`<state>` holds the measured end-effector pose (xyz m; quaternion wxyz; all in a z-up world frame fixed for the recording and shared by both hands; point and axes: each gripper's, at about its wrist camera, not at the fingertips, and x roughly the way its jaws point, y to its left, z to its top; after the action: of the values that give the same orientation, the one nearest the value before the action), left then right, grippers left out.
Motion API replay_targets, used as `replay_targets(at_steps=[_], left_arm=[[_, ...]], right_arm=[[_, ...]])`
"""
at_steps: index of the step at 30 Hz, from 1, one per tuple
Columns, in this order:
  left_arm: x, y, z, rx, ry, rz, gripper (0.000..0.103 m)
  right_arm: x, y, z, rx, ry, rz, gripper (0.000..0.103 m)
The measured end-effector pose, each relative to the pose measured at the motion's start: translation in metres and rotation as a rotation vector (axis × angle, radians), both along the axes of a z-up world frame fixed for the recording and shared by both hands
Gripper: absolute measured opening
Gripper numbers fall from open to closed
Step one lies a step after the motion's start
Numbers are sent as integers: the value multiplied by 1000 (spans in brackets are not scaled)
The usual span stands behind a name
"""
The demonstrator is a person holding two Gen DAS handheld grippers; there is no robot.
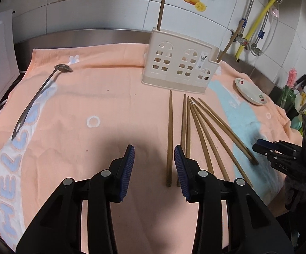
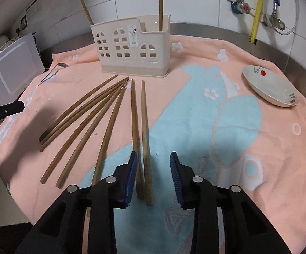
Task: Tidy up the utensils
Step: 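Move both open tools back over the loose chopsticks, then close the left tool on a chopstick while the right tool grasps another chopstick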
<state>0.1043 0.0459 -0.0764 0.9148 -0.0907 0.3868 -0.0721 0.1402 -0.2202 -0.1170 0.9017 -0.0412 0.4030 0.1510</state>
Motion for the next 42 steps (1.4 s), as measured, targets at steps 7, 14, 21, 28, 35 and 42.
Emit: replay_targets(at_steps=[7,14,21,28,35,42], left_arm=[[0,-1,-8,-1,22,-4,40],[0,-5,-12,-3,33,-30,40],[3,-12,-19,-5,50,-57,39],[8,-19,-21,-7,57,-80,39],[21,-29,-26,7,70,-100,39],[39,-38,-35,10,92,-119,26]], right_arm=[[9,6,-5,-17,18,26,16],[17,11,-10,-31,35,49,9],[19,18,-15,-63,42,75,9],[20,16,-20,-69,49,78,8],[17,12,-20,-68,52,86,8],[14,12,-20,-66,51,85,8]])
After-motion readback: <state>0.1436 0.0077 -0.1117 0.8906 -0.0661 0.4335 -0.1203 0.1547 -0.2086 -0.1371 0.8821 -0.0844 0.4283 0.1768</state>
